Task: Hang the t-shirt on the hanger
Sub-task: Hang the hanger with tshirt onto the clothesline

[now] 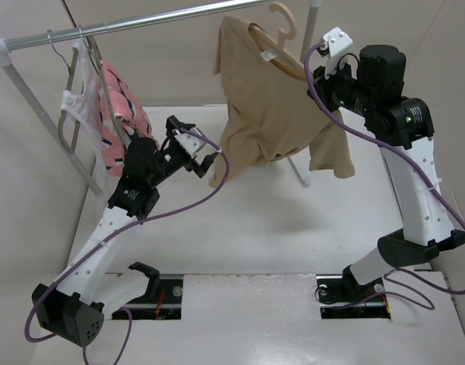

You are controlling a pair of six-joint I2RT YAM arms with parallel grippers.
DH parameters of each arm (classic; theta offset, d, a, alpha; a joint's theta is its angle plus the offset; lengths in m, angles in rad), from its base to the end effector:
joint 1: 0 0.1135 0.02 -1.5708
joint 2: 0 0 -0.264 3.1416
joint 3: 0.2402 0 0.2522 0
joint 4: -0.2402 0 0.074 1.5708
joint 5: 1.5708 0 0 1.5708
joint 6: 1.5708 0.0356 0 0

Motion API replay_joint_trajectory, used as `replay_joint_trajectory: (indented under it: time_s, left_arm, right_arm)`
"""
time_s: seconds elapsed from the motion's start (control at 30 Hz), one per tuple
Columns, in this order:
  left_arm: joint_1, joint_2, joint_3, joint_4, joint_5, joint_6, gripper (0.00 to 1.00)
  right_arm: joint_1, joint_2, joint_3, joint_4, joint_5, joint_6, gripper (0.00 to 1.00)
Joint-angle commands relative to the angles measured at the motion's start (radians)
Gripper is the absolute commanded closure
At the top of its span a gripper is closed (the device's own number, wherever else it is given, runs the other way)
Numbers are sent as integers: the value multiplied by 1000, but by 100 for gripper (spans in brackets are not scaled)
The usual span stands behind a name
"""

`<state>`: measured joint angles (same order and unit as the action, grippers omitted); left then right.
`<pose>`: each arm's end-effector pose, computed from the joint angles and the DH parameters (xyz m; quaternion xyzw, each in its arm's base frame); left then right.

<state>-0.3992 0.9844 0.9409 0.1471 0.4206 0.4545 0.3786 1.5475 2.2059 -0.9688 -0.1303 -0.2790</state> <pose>0.2037 -0.1017 0.3937 0.4122 0.5318 -0.1196 0.7300 0.2538 0.1059 0.5414 -0.2966 0.7506 0.0818 0.5847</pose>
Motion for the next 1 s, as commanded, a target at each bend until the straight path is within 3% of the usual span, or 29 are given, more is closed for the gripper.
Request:
replay_joint_trajectory:
  time_s: [0.0,0.37,0.73,0.77,0.8,0.9,0.93,0.97]
  left_arm:
    - [-4,-26,-13,20,52,-37,0]
    - [-4,-46,-45,9,21,-56,0]
    - [-4,-55,-63,0,21,-65,0]
    - [-4,-55,-63,0,21,-65,0]
    - [-4,-55,-63,0,21,-65,0]
    - [-4,-55,-73,0,21,-65,0]
    - [-4,-55,-83,0,21,-74,0]
    - [-4,-55,-83,0,30,-74,0]
  right_arm:
    - [-23,3,67,215,61,56,100]
    - [-95,82,41,395,92,169,100]
    - [-104,166,23,338,9,178,99]
    - [-104,166,23,329,-5,178,93]
    - [-104,149,-3,314,-5,178,75]
    - [-104,96,-63,314,-14,153,39]
    - [-92,45,-112,314,6,135,14]
    - [-92,17,-136,314,50,126,4]
